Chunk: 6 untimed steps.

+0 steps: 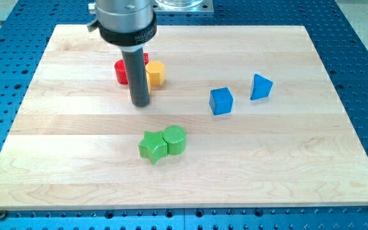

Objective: Place the traingle to the bottom right of cube

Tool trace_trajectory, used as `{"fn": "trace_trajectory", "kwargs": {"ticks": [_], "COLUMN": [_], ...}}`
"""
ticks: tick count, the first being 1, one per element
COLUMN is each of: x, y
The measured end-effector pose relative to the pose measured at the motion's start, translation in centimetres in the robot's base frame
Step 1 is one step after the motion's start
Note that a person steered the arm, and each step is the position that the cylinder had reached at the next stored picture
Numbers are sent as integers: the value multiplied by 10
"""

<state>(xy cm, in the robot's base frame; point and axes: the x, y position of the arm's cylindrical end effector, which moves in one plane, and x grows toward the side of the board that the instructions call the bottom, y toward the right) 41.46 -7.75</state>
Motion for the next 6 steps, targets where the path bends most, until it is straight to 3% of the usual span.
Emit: {"fn": "trace_trajectory", "kwargs": {"ticks": [1, 2, 4, 5, 6], "x": [-19, -11, -70, -73, -46], "y": [0, 34, 238, 302, 257]}}
